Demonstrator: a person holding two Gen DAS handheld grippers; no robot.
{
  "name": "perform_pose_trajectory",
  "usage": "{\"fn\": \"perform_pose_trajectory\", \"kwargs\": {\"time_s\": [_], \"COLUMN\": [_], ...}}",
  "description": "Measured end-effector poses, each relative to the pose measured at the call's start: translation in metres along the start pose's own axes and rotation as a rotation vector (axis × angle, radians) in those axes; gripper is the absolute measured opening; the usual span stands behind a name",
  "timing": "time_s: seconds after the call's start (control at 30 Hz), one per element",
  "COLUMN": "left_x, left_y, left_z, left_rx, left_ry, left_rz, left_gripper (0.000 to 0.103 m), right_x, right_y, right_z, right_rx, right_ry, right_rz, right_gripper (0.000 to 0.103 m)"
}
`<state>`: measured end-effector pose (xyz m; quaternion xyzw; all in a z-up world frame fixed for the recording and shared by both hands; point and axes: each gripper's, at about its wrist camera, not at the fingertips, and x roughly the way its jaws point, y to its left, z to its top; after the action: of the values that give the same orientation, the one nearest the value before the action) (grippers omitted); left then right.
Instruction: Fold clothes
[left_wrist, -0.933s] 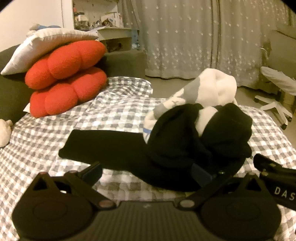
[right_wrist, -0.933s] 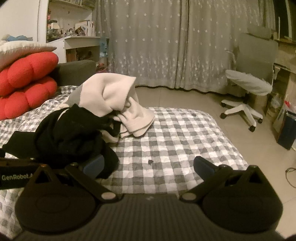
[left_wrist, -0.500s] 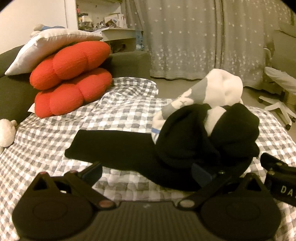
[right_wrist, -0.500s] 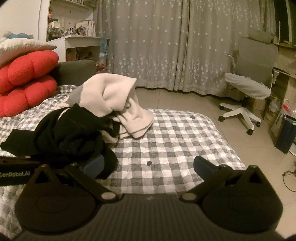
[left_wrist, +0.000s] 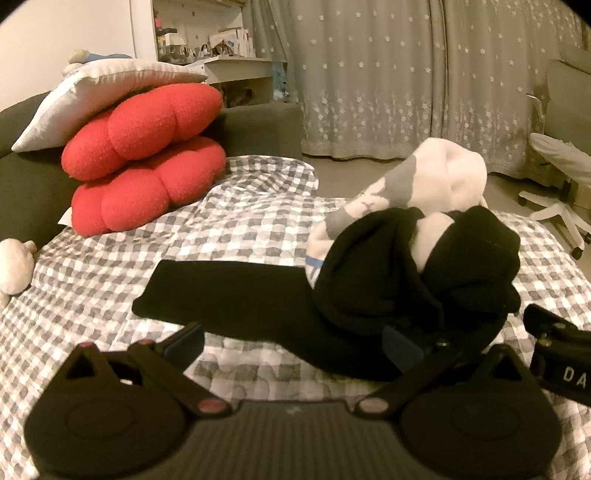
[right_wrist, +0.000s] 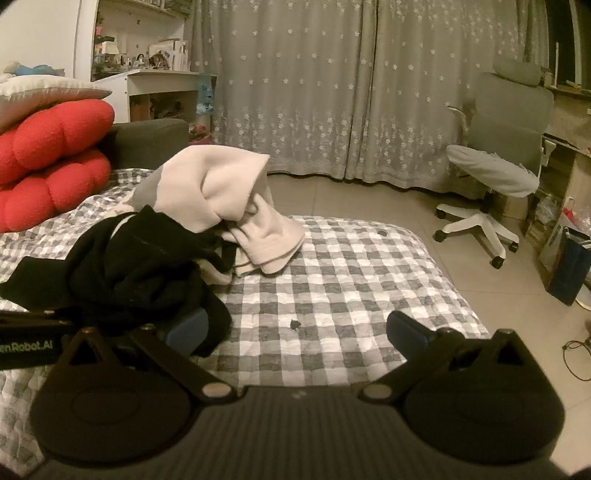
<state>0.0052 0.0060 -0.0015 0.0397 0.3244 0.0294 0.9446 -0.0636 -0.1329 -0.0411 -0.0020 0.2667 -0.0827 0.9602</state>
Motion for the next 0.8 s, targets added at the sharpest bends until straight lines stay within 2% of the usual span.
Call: {"fn": "perform_pose_trajectory", "kwargs": {"time_s": [0.8], "left_x": [0.0013], "left_y": [-0.0002], "left_z": [-0.0012], "left_rx": [0.013], "left_ry": [0.001], "left_rz": [0.015], "left_gripper": [0.103], "right_x": [0.0019], "right_y": [-0.0003], "right_z": [0.0014], "right_rx": [0.007], "right_ry": [0.001], "right_rz": [-0.006], "right_gripper": [0.103]}}
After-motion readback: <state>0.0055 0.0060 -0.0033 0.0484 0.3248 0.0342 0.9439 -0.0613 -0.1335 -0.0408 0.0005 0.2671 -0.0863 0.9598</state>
